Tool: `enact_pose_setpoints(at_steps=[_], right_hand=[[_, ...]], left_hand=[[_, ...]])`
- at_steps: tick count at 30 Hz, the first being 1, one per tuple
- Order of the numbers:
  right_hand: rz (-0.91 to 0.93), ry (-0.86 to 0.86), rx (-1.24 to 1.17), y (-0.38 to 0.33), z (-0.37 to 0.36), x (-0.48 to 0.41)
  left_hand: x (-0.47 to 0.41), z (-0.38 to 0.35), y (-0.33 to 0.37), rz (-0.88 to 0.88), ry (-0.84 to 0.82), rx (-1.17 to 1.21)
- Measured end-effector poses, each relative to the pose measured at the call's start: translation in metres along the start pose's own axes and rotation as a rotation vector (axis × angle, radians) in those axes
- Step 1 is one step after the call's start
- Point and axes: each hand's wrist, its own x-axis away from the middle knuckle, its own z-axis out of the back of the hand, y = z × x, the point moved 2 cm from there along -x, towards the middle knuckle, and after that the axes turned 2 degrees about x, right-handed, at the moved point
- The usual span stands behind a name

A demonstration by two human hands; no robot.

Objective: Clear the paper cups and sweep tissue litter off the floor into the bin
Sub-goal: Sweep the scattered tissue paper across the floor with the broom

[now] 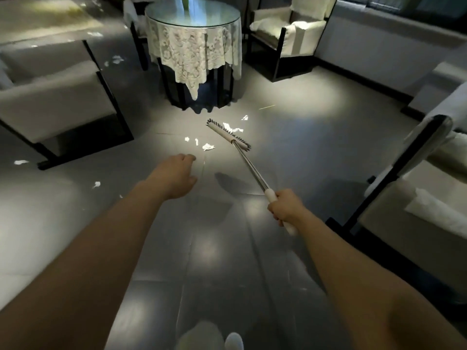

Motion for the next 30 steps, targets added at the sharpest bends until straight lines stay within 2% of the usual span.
enact_pose_setpoints(at_steps=[12, 21, 30], right_hand=[[-0.105, -0.002, -0.092, -0.132, 0.043, -0.306], [-0.145, -0.01, 0.025, -0.179, 0.109, -0.496], [-0.175, 0.032, 0.033, -0.217, 0.171, -0.693]], left_hand=[[-0.345, 0.038, -0.054, -0.021, -0.087, -0.076], [-0.572, 0.037, -0.031, -0.13, -0.202, -0.119], [-0.77, 0.036, -0.019, -0.096, -0.257, -0.131]])
